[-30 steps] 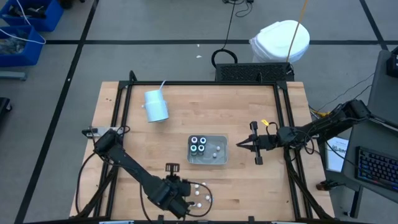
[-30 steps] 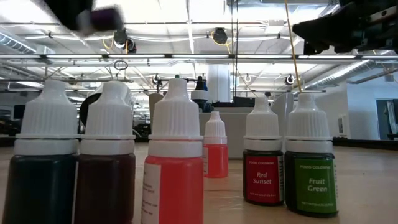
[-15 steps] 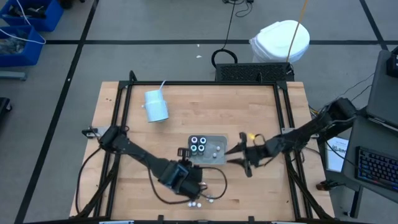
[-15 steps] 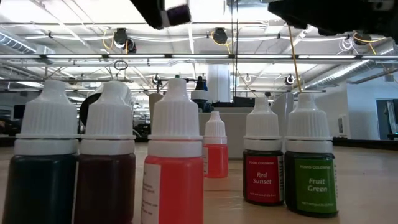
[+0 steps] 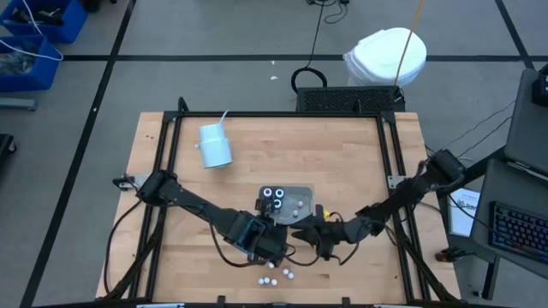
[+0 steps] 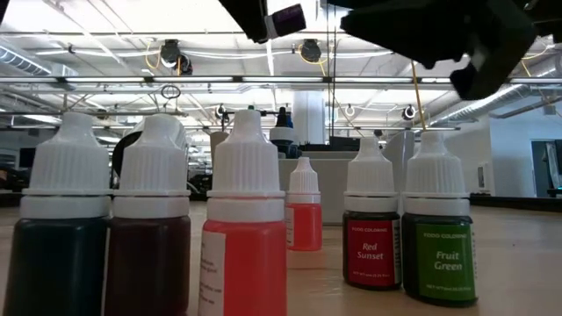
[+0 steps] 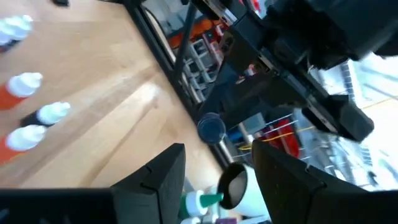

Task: Pick & Place food coloring
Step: Put the left small purple food coloring bottle into the bin

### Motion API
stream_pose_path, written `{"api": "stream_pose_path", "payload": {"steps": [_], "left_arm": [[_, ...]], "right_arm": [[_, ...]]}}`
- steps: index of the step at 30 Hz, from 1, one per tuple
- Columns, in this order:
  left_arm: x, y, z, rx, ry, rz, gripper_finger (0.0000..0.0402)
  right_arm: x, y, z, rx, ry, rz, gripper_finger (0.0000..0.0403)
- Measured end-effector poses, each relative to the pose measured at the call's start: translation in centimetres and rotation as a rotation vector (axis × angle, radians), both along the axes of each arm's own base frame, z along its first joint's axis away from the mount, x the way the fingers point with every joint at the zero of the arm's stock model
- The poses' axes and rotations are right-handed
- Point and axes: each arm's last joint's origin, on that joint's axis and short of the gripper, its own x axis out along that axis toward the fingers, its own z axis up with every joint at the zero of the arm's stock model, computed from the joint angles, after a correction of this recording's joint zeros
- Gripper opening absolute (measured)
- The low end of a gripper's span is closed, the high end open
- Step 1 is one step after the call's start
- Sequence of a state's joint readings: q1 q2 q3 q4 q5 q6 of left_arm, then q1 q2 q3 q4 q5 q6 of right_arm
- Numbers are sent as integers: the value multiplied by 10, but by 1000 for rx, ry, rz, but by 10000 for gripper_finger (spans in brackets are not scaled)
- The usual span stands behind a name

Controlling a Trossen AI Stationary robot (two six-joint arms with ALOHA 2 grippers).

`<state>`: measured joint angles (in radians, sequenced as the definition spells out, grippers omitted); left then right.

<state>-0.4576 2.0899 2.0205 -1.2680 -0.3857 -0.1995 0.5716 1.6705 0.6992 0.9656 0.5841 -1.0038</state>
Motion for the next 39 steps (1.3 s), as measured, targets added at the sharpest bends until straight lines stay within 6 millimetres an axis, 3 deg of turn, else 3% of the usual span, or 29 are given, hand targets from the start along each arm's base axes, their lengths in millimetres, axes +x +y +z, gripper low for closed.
{"api": "stream_pose_path", "payload": {"steps": [9,39], "left_arm": [[1,0,0,-5,-8,5,51],[10,7,2,-36,-48,-11,51]], "right_arm": [[9,6,-10,-90,-71,-16,176],[23,2,-7,-14,-33,-41,174]]}}
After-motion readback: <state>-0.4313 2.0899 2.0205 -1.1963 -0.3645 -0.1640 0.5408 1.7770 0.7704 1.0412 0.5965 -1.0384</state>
